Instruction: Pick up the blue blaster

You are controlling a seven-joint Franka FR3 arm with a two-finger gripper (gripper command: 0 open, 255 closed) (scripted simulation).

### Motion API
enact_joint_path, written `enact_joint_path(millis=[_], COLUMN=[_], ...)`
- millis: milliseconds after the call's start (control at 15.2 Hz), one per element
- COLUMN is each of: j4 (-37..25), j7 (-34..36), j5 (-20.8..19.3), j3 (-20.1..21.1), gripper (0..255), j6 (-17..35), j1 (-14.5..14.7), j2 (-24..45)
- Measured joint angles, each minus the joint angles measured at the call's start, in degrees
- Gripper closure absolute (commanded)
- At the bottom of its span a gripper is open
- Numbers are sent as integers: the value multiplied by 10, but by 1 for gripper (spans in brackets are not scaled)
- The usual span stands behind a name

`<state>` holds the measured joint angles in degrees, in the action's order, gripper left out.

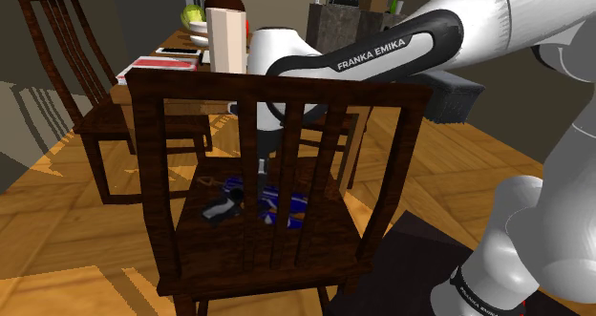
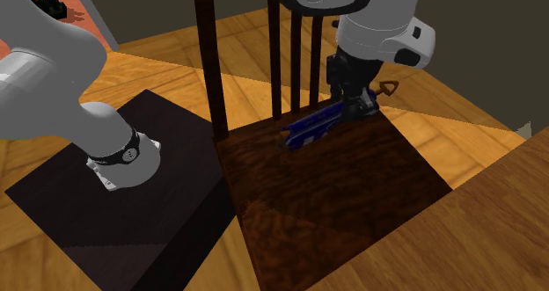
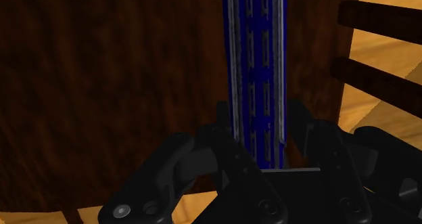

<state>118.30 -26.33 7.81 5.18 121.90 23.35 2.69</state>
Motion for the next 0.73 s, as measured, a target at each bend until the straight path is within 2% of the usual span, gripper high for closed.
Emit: enact_joint_path(millis=[264, 726], j4=[-13, -47], j7=[0, 3], j5=[-31, -36], j3=[-2, 3], gripper=[255, 255], j6=[-33, -84], j1=[3, 10], j2=[-5, -25])
